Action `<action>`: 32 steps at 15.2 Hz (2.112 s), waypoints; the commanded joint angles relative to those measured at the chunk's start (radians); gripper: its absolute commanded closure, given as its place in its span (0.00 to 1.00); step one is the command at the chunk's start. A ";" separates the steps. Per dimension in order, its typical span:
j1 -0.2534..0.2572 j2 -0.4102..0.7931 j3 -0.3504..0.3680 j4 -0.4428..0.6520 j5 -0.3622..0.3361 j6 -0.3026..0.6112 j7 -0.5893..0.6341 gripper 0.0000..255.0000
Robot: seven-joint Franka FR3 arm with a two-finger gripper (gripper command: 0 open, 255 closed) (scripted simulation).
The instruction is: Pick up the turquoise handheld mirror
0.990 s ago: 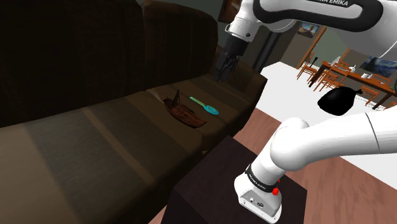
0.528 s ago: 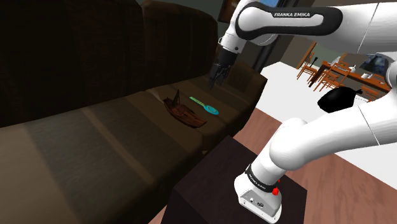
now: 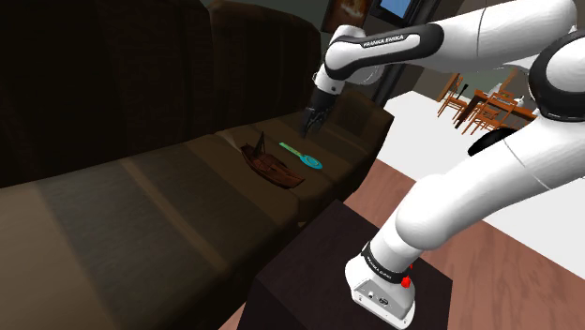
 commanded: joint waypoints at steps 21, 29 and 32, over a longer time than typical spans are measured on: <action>-0.123 0.713 -0.104 0.338 0.152 0.344 -0.300 0.00; -0.135 0.770 -0.087 0.335 0.181 0.401 -0.319 1.00; -0.135 0.769 -0.087 0.335 0.181 0.400 -0.320 1.00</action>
